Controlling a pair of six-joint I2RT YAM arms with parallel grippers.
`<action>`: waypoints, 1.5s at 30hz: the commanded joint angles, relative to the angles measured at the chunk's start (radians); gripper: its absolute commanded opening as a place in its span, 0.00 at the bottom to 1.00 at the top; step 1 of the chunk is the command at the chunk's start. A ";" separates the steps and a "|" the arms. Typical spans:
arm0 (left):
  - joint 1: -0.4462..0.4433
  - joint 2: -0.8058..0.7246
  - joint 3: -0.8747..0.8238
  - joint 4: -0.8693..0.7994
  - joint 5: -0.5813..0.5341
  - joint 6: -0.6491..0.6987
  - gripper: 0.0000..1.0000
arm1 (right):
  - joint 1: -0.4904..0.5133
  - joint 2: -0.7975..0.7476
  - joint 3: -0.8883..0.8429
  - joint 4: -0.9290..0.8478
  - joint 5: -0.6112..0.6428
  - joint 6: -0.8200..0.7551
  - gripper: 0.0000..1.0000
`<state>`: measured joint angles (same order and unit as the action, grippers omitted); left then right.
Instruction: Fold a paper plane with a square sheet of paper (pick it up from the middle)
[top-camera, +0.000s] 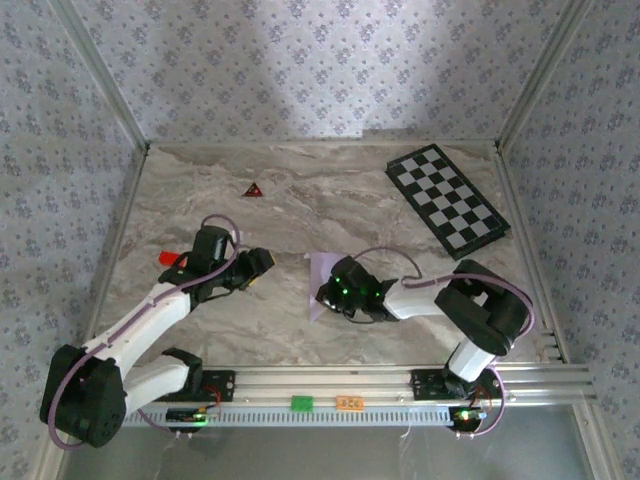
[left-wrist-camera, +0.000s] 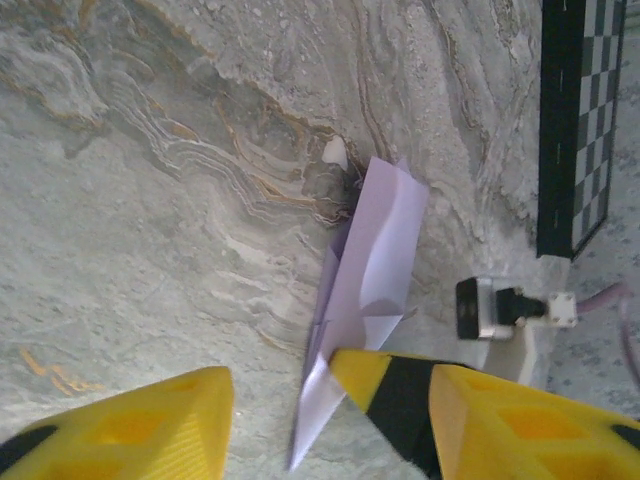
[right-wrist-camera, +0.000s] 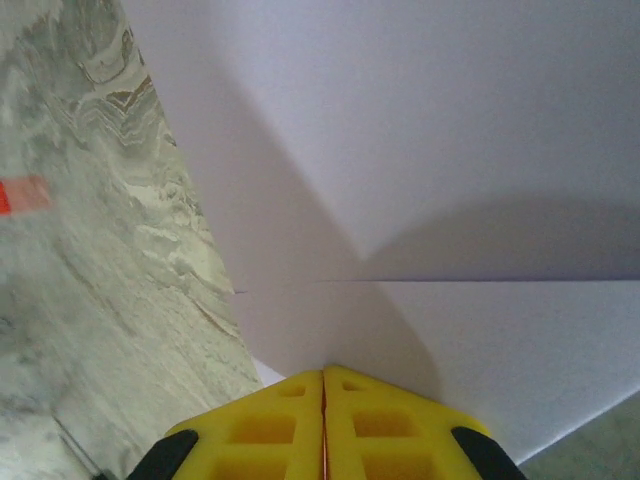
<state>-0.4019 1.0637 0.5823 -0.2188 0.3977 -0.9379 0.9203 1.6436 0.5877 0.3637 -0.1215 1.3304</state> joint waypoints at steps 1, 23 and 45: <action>-0.013 0.032 -0.004 0.044 0.034 -0.004 0.46 | 0.037 0.005 -0.040 0.099 0.122 0.168 0.10; -0.247 0.532 0.327 0.075 0.042 0.102 0.06 | -0.298 -0.335 -0.088 -0.307 -0.105 -0.263 0.31; -0.233 0.771 0.276 0.202 0.080 0.068 0.00 | -0.289 -0.222 -0.058 -0.216 -0.216 -0.267 0.39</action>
<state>-0.6395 1.8149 0.9115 -0.0406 0.4667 -0.8555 0.6243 1.4090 0.5049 0.1364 -0.3199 1.0718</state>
